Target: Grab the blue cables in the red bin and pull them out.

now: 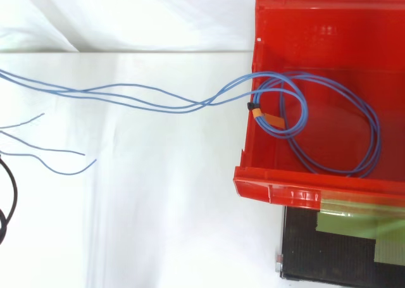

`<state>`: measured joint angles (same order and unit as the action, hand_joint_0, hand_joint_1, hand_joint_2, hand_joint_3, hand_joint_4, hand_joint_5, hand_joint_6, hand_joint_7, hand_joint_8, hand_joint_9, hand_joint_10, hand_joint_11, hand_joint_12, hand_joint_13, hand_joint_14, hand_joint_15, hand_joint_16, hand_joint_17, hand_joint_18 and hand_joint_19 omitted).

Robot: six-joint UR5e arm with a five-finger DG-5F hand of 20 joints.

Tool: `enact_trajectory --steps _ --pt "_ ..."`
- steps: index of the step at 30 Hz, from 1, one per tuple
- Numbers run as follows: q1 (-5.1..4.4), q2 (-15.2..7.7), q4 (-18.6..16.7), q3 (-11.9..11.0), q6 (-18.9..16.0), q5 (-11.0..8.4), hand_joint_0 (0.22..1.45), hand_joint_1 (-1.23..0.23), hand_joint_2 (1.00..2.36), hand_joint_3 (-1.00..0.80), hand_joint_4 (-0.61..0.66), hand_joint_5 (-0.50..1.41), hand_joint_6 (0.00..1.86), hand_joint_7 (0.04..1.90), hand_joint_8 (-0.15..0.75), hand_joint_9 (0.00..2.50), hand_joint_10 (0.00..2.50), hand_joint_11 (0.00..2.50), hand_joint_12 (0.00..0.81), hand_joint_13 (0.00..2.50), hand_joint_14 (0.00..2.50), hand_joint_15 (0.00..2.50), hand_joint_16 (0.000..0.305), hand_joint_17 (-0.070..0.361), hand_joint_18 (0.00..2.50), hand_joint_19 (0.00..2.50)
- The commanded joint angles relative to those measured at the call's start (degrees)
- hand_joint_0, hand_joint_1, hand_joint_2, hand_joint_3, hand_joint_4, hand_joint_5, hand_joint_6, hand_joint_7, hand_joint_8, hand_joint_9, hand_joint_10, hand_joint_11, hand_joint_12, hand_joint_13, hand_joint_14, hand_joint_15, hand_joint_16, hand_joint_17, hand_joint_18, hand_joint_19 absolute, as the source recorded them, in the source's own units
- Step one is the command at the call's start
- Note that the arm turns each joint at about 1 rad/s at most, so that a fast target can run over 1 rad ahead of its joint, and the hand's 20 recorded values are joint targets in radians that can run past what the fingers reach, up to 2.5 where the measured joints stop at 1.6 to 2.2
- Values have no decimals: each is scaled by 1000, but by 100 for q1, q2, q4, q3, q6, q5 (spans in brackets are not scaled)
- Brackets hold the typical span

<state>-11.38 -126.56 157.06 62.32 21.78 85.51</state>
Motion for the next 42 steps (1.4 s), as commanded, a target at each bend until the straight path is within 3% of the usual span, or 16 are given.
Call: enact_trajectory --steps 1,12,19,23,42 --pt "-5 0 0 0 -3 1 999 -1097 1007 -838 345 552 691 475 296 1185 702 1466 364 1110 1843 819 41 93 917 1352" --pt "-5 0 -18 0 -3 1 981 -1080 1006 -832 343 606 655 495 299 1223 657 1496 360 1121 1826 832 41 92 938 1357" --pt "-13 0 -9 0 -3 -8 866 -968 1007 -848 331 711 428 617 291 1321 490 1575 366 1156 1805 843 42 95 953 1379" --pt "-5 0 -9 0 -3 -8 816 -928 1001 -970 338 763 308 668 294 1364 419 1624 370 1175 1783 845 43 97 968 1373" --pt "-13 0 -9 0 -3 -8 676 -817 1000 -1000 382 868 177 701 319 1504 295 1659 416 1250 1686 850 52 118 1062 1313"
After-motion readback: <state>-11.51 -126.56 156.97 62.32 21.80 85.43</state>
